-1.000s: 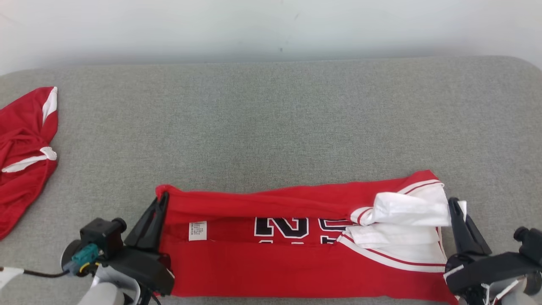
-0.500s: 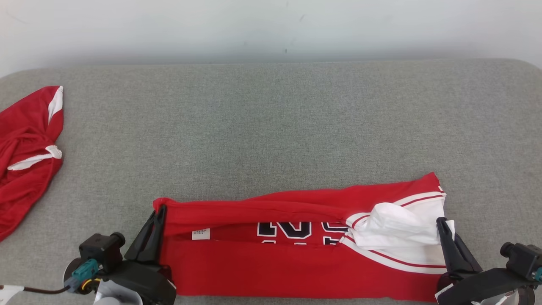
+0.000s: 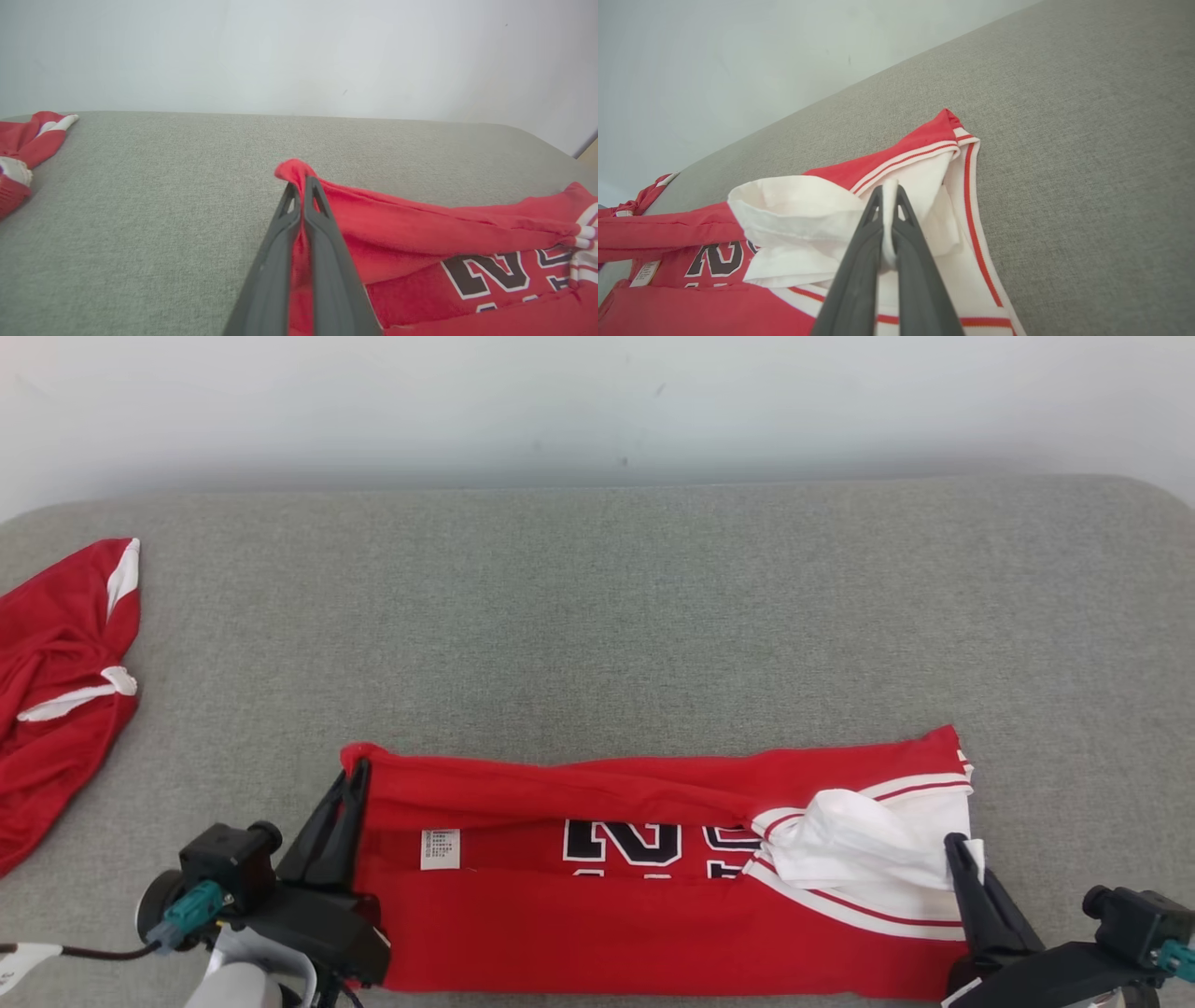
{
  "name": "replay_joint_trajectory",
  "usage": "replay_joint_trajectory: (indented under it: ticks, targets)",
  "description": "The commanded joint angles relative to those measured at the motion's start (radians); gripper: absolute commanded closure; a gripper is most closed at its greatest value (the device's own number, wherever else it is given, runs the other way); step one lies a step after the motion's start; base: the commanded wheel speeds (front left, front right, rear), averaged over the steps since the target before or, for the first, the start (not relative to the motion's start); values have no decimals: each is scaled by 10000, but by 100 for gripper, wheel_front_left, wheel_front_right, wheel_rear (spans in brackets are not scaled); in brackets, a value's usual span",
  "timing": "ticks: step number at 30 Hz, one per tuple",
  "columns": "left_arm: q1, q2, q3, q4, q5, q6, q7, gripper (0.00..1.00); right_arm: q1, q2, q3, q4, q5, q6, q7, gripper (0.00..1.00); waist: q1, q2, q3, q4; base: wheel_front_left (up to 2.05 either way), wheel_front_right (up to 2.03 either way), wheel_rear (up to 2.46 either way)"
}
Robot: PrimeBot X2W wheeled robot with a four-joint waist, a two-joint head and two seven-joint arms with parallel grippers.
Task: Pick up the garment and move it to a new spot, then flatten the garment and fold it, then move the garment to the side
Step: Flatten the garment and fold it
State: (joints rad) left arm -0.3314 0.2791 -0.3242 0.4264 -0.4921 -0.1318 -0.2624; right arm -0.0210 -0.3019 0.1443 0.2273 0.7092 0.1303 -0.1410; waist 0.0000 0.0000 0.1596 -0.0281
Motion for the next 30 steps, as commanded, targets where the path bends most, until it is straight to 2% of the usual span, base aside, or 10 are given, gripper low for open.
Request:
replay_joint_trajectory:
  ticks: [1, 12, 13, 14, 15, 30]
  targets:
    - [-122, 52, -10, 9, 73, 24, -37, 100, -60, 44, 40, -3, -66, 4, -11, 100, 0, 0, -20, -31, 0, 0, 0]
    - [340, 141, 11, -202, 372, 24, -37, 100, -11, -18, 291, 285, -128, 4, -134, 100, 0, 0, -124, -78, 0, 0, 0]
    - [455, 134, 44, -239, 383, 24, -37, 95, 2, -21, 287, 328, -127, 4, -154, 100, 0, 0, -131, -63, 0, 0, 0]
    - [538, 142, 91, -269, 397, 24, -37, 63, 7, -43, 294, 381, -171, 4, -155, 100, 0, 0, -139, -51, 0, 0, 0]
    - [585, 115, 225, -346, 416, 24, -37, 0, -7, -71, 314, 423, -236, 4, -173, 100, 0, 0, -147, -38, 0, 0, 0]
    - [2312, -623, 1675, -1719, 1133, 23, -37, 0, 77, -279, 617, 1343, -843, 4, -538, 100, 0, 0, -465, 280, 0, 0, 0]
